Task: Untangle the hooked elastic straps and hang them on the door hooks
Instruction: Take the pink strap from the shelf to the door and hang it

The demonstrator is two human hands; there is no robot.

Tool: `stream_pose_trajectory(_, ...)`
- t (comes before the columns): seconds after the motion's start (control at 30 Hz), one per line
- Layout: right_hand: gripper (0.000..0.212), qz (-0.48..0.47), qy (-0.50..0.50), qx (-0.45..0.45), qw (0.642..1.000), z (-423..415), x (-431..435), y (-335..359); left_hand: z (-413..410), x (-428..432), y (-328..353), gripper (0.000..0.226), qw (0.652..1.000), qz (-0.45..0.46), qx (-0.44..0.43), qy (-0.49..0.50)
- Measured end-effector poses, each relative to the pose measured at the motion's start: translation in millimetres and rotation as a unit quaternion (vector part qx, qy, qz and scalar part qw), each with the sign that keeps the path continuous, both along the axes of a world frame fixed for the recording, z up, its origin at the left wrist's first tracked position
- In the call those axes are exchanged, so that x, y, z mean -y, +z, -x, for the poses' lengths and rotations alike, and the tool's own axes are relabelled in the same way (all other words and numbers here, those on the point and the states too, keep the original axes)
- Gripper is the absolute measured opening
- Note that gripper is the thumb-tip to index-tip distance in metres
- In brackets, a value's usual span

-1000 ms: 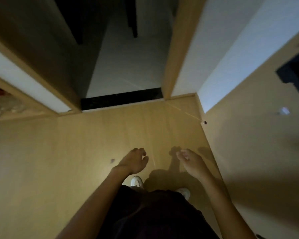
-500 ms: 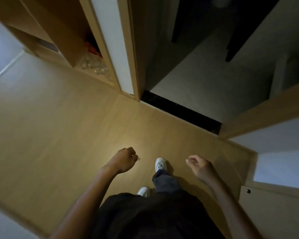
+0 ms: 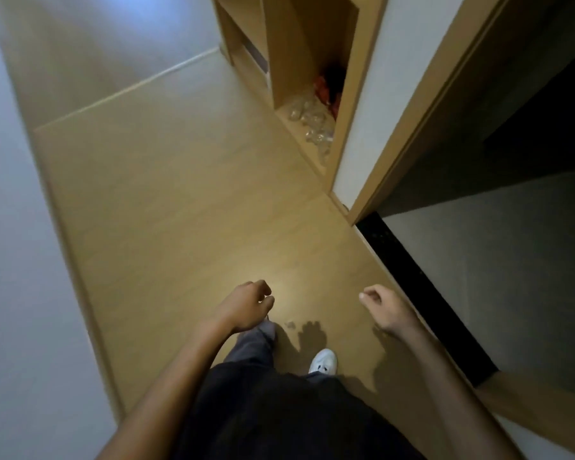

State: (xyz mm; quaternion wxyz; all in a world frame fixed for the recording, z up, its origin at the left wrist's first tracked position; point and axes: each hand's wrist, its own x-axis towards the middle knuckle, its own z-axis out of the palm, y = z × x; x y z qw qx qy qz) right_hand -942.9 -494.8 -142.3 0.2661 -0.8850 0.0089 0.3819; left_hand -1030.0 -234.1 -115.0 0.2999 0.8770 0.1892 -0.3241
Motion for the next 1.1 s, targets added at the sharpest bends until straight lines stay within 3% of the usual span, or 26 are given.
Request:
stream_pose_trajectory(0.33,0.036,0.001,0.102,0.019,0.995,-132.8,-188.5,17.2,-39.8,-164.3,-18.3,0.024,0.989,0.020,-0.021,0.148)
stream_pose_trajectory(0.53,0.033,0.014,0.101,0.038,0.994,-191.2,-256.7,27.7,-96.4,-251.4,-18.0,0.022,0.988,0.033,-0.038,0.143)
stream_pose_trajectory(0.73,0.032,0.018,0.062,0.024,0.998,-239.6,-281.0,24.0,-220.8,-306.4,-5.7,0.016,0.994,0.040,-0.001,0.101)
stream_pose_trajectory(0.87,0.031,0.035,0.053,0.012,0.998,-282.5,-292.4,13.5,-321.3,-327.8,9.6,0.023,0.996,0.030,0.044,0.073)
stream_pose_trajectory(1.1,0.032,0.035,0.046,0.014,0.998,-401.0,-322.8,5.7,-464.1,-353.9,29.7,0.027,0.996,-0.002,0.078,0.050)
